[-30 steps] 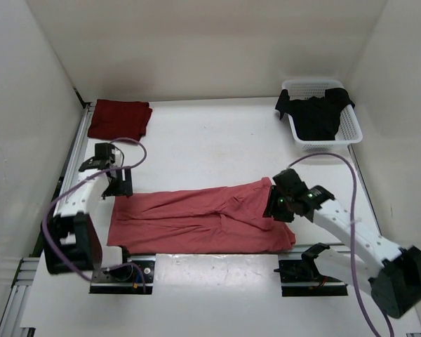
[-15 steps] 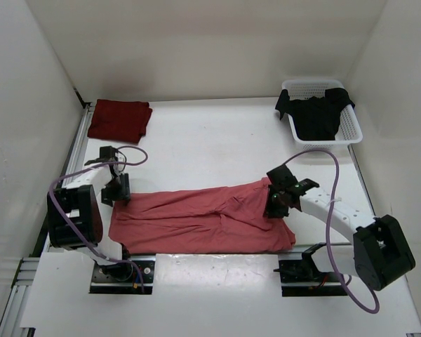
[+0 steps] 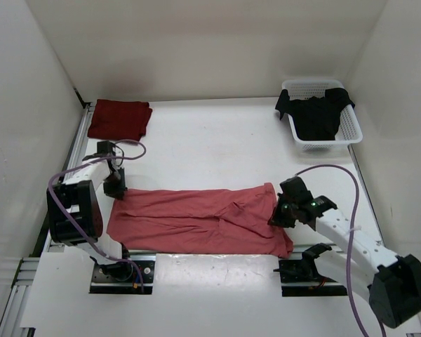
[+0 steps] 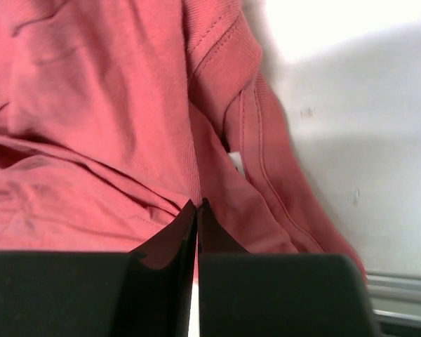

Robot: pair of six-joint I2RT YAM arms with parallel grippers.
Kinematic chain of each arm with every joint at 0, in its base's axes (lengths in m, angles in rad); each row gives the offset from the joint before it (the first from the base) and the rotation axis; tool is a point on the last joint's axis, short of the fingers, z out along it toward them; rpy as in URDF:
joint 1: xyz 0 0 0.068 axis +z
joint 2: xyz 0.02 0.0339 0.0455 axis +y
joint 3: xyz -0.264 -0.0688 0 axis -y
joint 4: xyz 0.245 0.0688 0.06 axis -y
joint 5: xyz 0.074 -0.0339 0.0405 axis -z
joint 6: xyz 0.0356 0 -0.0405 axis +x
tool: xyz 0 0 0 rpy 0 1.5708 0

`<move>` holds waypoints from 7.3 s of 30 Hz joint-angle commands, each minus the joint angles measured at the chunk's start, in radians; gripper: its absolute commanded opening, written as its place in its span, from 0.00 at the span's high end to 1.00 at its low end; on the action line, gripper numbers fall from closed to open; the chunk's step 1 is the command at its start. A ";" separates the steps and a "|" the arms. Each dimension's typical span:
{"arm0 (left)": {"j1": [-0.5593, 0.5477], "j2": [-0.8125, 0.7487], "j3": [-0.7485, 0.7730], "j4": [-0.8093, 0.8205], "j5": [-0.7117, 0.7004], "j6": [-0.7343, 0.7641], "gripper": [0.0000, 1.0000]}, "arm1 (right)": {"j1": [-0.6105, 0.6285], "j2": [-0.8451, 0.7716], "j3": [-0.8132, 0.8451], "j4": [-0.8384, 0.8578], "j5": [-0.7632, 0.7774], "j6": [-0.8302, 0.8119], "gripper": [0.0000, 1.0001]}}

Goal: Fold and stack the t-shirts
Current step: Fold the other side of the tshirt into a rectangle, then rotate the tshirt 85 degrees

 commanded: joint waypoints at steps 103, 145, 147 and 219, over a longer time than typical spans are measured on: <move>-1.127 0.288 0.532 0.066 0.221 0.000 0.90 | -0.041 -0.172 0.087 -0.080 -0.112 -0.128 0.96; -0.997 0.254 0.642 0.000 -0.110 0.000 0.18 | -0.222 0.164 0.406 -0.080 -0.081 -0.272 0.54; -0.976 0.223 0.623 -0.011 -0.147 0.000 0.16 | -0.222 0.140 0.352 -0.089 -0.151 -0.249 0.56; -0.040 -0.027 0.124 0.021 -0.037 0.000 0.08 | -0.252 0.521 0.528 0.009 -0.167 -0.392 0.34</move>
